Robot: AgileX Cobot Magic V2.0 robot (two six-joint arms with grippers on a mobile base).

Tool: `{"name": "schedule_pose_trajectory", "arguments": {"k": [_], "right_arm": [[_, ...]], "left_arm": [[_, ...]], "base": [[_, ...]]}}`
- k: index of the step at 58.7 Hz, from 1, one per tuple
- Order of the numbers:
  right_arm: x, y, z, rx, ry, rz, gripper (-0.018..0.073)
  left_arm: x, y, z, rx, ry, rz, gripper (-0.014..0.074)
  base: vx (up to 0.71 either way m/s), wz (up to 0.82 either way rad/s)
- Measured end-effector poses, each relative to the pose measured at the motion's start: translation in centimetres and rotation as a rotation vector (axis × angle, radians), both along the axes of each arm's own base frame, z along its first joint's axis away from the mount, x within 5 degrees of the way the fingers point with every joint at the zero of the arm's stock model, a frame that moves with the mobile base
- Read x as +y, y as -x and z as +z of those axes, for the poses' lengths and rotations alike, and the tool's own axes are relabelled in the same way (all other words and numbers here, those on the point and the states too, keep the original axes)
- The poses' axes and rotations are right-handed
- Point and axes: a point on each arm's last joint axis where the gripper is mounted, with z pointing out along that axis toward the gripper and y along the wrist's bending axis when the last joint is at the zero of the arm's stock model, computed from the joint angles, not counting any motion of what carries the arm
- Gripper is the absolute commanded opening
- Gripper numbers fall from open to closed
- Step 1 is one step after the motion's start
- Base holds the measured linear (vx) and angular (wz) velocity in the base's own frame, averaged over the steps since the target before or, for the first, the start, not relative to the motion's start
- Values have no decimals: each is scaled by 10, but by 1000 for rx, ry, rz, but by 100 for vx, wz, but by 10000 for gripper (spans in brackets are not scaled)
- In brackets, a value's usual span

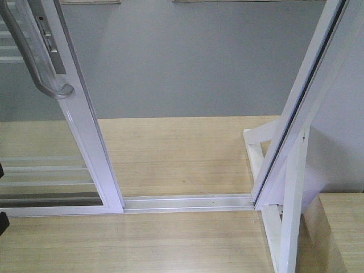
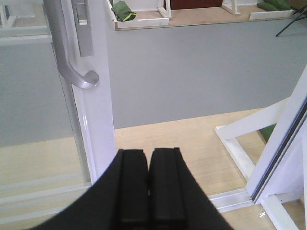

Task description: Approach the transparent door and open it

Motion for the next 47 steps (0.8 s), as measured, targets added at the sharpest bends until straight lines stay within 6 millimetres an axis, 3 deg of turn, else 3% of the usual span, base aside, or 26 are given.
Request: {"name": "schedule_pose_trajectory", "arguments": {"k": [9,47], "right_arm": [[1,12,-1,-25,-45,18,-2],[5,13,-7,43,-118,52,-2]], "left_arm": [[1,9,1,-54,9,-7,-8],[2,10,-2,-81,12,-7,-6]], "base": [[0,0],[0,0]]}}
